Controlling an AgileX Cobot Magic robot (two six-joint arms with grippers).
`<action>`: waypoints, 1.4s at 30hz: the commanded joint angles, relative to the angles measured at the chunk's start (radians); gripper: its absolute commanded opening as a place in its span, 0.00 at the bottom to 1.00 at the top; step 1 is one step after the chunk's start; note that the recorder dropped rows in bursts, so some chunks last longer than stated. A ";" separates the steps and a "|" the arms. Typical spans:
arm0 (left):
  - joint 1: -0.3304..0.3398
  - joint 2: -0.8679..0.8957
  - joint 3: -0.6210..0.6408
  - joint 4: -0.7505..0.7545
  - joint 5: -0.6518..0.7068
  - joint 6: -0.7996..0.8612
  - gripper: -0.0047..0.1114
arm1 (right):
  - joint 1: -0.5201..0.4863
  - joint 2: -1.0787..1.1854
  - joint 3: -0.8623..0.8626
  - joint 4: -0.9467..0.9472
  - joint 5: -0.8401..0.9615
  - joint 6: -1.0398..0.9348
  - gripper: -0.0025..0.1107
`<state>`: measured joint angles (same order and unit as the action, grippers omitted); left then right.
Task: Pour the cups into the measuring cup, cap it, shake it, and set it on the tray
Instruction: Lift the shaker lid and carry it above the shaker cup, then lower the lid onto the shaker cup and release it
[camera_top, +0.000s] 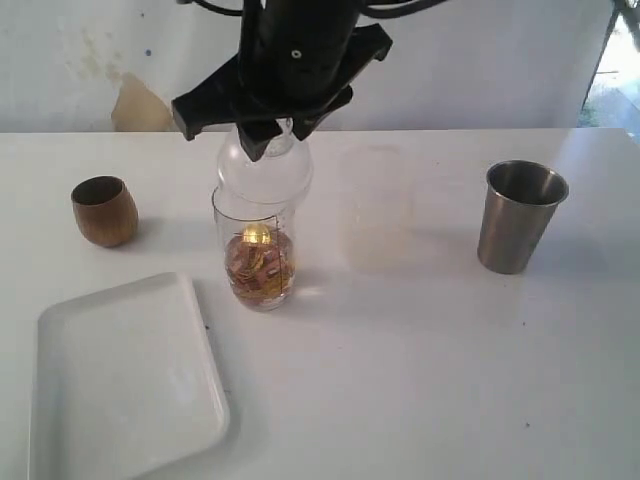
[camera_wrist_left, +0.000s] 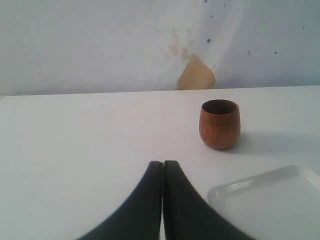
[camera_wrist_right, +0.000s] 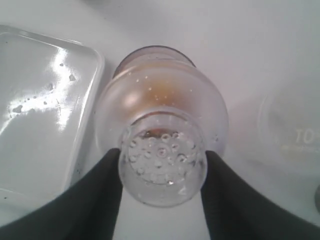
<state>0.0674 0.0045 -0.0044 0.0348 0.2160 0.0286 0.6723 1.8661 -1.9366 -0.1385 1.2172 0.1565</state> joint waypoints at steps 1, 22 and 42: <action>0.002 -0.005 0.004 0.002 -0.005 -0.002 0.05 | -0.010 0.061 -0.066 0.003 0.004 0.003 0.02; 0.002 -0.005 0.004 0.002 -0.005 -0.002 0.05 | -0.022 0.143 -0.100 0.007 0.004 0.008 0.02; 0.002 -0.005 0.004 0.002 -0.005 -0.002 0.05 | -0.022 0.156 -0.100 0.007 -0.038 0.006 0.46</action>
<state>0.0674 0.0045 -0.0044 0.0348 0.2160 0.0286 0.6582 2.0221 -2.0299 -0.1306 1.2079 0.1565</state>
